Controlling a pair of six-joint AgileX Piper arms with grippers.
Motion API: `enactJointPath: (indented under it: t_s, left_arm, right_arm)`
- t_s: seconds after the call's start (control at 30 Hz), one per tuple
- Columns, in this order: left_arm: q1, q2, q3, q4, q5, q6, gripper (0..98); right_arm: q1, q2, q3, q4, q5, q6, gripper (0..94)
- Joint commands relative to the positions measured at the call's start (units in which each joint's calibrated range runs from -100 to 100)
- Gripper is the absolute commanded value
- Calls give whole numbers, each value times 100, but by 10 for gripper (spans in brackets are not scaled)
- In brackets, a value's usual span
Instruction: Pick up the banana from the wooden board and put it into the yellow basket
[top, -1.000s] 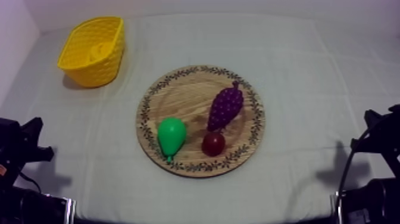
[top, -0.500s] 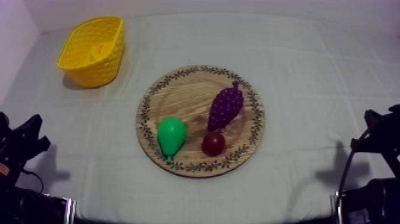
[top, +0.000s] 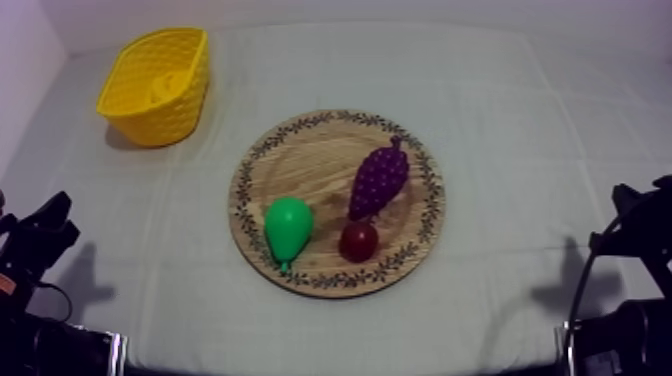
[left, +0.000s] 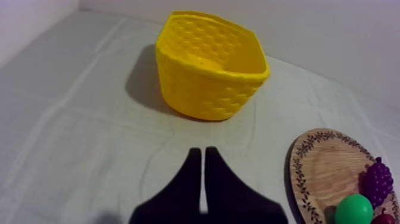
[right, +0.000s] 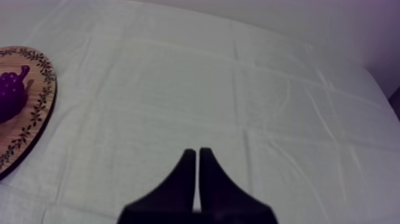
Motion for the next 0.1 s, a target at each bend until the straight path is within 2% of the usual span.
enactJointPath:
  t_s: [0.0, 0.07]
  left_arm:
    - [2, -3, -1, -1, -4, -1, 1]
    - [2, -3, -1, -1, -4, -2, 1]
  right_arm:
    - [-1, -2, 2, 1, 1, 0, 3]
    - [-1, -2, 2, 1, 1, 0, 3]
